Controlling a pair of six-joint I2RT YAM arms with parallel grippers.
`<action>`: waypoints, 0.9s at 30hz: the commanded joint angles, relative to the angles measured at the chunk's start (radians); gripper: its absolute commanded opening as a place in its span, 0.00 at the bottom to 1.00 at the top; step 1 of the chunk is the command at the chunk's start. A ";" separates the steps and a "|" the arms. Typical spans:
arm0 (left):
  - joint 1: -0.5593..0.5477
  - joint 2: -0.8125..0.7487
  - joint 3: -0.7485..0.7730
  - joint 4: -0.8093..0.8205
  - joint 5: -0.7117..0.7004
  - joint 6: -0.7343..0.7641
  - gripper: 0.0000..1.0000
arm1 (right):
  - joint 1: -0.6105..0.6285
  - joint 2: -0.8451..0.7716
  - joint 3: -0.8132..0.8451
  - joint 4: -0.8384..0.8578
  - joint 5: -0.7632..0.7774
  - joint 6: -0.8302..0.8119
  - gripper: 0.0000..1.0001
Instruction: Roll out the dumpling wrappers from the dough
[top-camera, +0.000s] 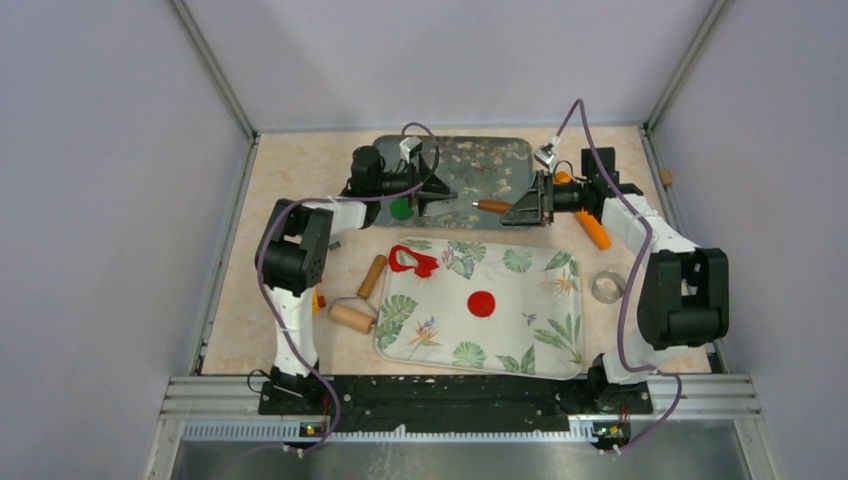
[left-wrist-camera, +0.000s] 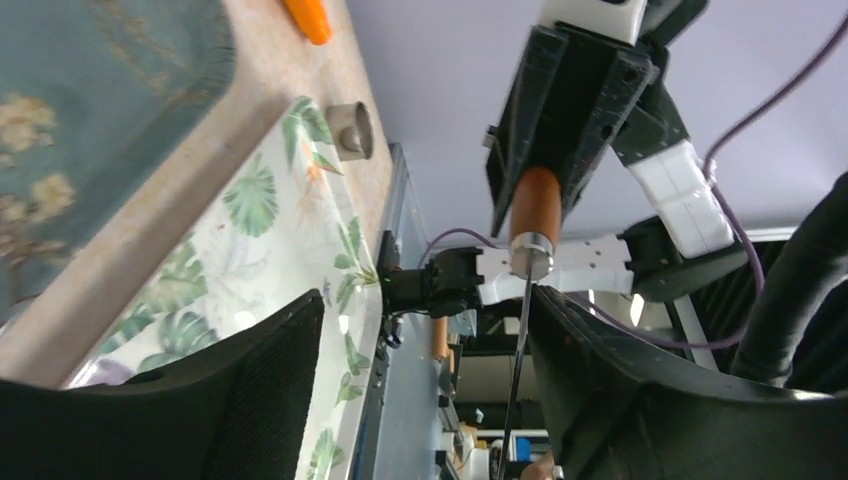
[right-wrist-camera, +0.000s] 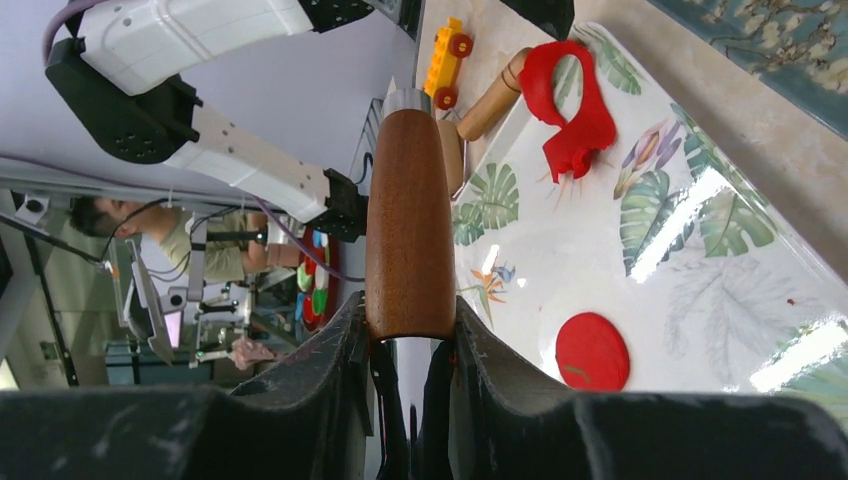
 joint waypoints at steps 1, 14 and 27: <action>0.078 -0.119 0.021 -0.436 -0.059 0.481 0.78 | -0.012 -0.045 0.040 -0.119 -0.047 -0.125 0.00; -0.144 -0.498 0.143 -1.232 -0.447 1.941 0.81 | -0.013 -0.105 -0.020 -0.372 0.094 -0.351 0.00; -0.422 -0.314 0.257 -1.301 -0.490 2.247 0.78 | -0.001 -0.193 -0.084 -0.338 0.051 -0.311 0.00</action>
